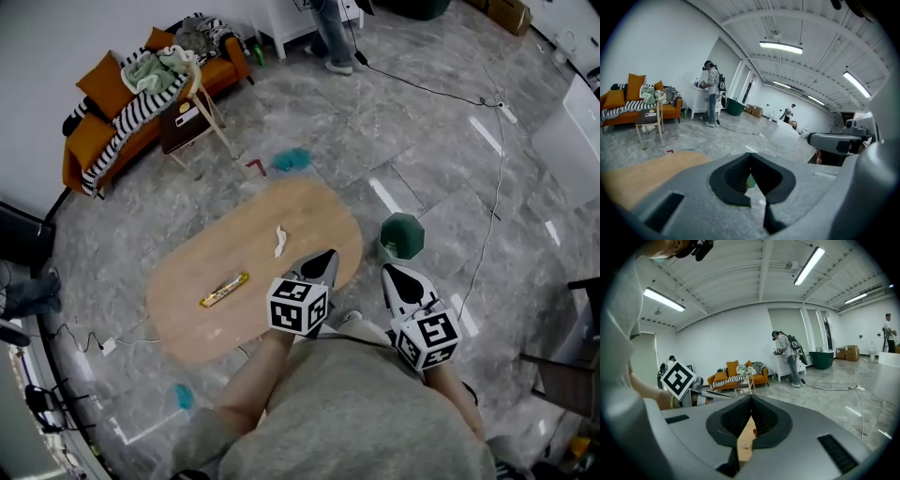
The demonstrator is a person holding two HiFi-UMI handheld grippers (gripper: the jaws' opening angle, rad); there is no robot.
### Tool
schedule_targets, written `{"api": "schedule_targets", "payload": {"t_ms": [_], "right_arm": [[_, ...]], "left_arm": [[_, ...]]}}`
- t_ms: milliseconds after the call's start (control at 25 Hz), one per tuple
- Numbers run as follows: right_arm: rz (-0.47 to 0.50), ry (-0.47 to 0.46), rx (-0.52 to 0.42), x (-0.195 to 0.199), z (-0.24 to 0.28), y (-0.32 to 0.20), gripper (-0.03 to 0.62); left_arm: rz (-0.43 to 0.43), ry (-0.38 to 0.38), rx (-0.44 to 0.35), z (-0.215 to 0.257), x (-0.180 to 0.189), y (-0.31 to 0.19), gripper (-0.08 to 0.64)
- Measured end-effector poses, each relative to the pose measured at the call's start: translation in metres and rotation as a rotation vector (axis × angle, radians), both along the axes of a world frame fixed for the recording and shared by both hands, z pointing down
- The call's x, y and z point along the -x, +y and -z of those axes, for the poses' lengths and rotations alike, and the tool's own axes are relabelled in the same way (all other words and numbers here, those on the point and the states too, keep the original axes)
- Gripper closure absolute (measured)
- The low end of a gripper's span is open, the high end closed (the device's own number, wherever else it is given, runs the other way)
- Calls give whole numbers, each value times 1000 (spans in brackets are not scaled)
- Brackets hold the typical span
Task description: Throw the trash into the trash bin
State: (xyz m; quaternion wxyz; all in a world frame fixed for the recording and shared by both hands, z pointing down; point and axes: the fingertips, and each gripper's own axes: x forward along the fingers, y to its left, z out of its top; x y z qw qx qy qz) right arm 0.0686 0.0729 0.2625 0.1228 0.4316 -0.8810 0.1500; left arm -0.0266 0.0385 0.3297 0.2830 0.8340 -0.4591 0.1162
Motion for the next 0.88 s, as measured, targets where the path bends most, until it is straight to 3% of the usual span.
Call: {"api": "schedule_targets", "payload": {"t_ms": [440, 880], "right_arm": [[188, 15, 15, 99, 4, -3, 584], [336, 21, 32, 200, 1, 8, 584]], "left_arm": [[204, 1, 31, -2, 112, 15, 549], [356, -7, 43, -6, 221, 42, 549]]}}
